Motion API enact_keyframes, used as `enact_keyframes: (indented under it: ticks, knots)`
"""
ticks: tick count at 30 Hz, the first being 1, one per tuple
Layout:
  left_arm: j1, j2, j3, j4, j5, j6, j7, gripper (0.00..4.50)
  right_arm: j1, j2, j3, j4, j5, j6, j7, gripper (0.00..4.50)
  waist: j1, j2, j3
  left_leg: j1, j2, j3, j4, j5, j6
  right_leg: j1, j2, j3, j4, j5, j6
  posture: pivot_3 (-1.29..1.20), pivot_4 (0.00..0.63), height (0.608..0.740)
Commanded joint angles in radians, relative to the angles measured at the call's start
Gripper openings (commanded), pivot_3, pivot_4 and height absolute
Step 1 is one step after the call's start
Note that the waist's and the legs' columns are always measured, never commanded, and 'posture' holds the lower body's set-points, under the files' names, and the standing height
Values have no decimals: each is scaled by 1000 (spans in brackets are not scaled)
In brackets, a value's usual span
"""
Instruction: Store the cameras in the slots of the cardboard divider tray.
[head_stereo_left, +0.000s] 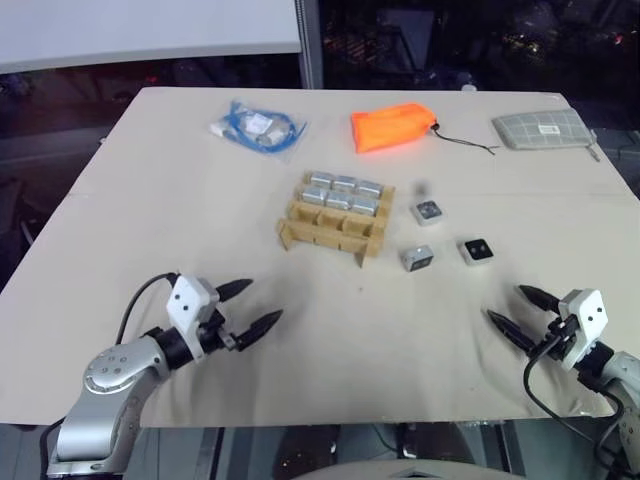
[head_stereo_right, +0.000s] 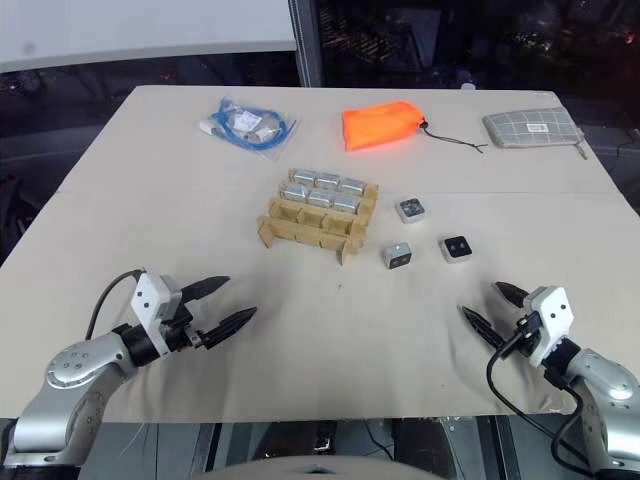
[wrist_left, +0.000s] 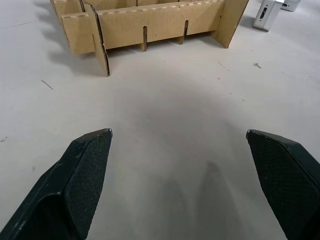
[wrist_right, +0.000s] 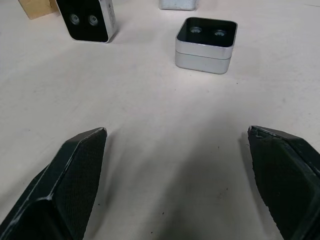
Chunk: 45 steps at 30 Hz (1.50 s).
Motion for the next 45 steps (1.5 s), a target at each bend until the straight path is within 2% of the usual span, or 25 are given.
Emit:
enact_keyframes:
  ticks: [1, 28, 33, 38, 41, 45]
  knots:
    - [-5, 7, 7, -6, 9, -15, -1, 4465, -4, -4, -32, -13, 14, -18, 8, 4500, 0, 0, 0, 0, 0, 0, 0, 0, 0, 0, 0, 0, 0, 0, 0, 0, 150, 740]
    - [-26, 16, 31, -13, -29, -13, -62, 4465, 3, 6, -15, -162, 25, 106, -80, 4500, 0, 0, 0, 0, 0, 1, 1, 0, 0, 0, 0, 1, 1, 0, 0, 0, 150, 740]
    - [-65, 84, 70, -51, -142, 21, -181, 4465, -73, 44, 23, -172, -37, 183, -215, 4500, -1, 0, 0, 0, 1, 1, 2, 0, 0, -1, 1, 1, 1, 0, -1, 0, 150, 740]
    - [-134, 223, 127, -108, -265, 134, -278, 4465, -208, 96, 79, -130, -63, 285, -305, 4500, -2, 0, 0, -1, 1, 3, 3, 0, 0, -4, 2, 3, 4, -1, -3, 0, 150, 740]
    - [-166, 312, 146, -122, -279, 167, -331, 4465, -298, 118, 93, -57, -100, 315, -356, 4500, -5, 1, 1, -2, 1, 6, 3, 0, 0, -5, 3, 6, 4, 0, 0, 0, 150, 740]
    - [-215, 364, 155, -117, -267, 175, -341, 4465, -370, 129, 113, 34, -126, 323, -364, 4500, -2, 1, 2, -2, 0, 7, 3, 0, -1, -6, 3, 7, 4, 0, 0, 0, 150, 740]
